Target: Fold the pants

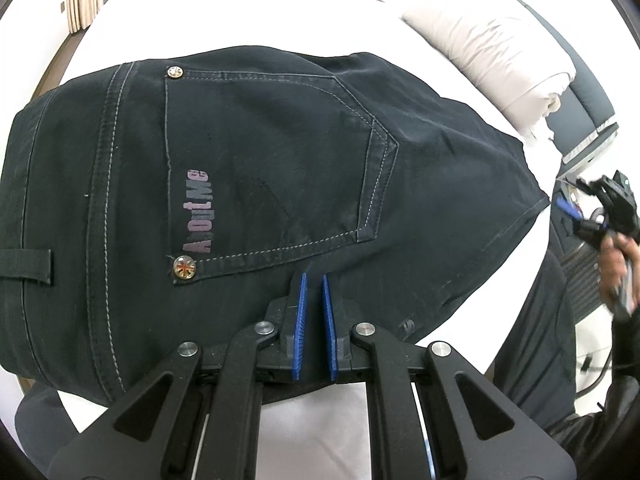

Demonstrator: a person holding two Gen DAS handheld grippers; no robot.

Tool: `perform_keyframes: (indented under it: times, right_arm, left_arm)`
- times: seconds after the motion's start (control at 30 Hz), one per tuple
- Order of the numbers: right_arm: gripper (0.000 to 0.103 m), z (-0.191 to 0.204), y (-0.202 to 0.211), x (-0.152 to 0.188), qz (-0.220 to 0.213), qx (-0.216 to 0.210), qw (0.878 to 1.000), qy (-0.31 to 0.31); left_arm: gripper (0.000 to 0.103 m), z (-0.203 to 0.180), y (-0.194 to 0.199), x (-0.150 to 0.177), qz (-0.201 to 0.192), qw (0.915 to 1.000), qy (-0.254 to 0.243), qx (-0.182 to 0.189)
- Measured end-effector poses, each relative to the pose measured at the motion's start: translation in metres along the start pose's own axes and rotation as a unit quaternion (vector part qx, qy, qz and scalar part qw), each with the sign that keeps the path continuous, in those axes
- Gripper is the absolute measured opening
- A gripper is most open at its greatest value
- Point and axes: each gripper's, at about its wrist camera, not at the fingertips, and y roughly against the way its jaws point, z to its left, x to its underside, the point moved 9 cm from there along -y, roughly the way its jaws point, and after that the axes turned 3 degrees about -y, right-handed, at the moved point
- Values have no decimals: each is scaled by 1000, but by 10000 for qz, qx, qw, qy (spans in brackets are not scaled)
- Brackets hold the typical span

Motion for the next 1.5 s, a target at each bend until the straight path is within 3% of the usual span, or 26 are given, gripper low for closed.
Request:
perform_keyframes:
  times: [0.13,0.33,0.53,0.73,0.77,0.83,0.93,1.23,1.5]
  right_arm:
    - [54,27,-46,69,971,-692,9925,-258]
    - [54,24,-85,110,1579,-796,9807,-831]
    - [54,17,-90,109,1569,-796,9800,-932]
    - [53,20,-101,109,1673,-1080,9742,-1058]
    - [50,21,-102,108,1674,-1087,9743,-1047]
    - [24,17,-108,107,1677,-1021,9751,-1032]
    - [7,7,-109,106,1697,-899,9758,-1044]
    - [3,2,-89,110,1478,-628,9848,-658]
    - [2,-8,-94,112,1554,-526,9849,-548]
  left_arm:
    - [9,0,1,2,-5,10000,-28,-39]
    - [9,3,4,5,-57,10000,44,-8]
    - [9,5,5,5,-56,10000,42,-48]
    - [9,3,4,5,-48,9999,32,-89]
    - [9,2,3,4,-45,9999,31,-89]
    - [9,2,3,4,-43,9999,25,-88]
    - [9,2,2,4,-37,10000,20,-86]
    - [9,1,2,4,15,10000,-20,-77]
    - [9,4,5,5,36,9999,-42,-89]
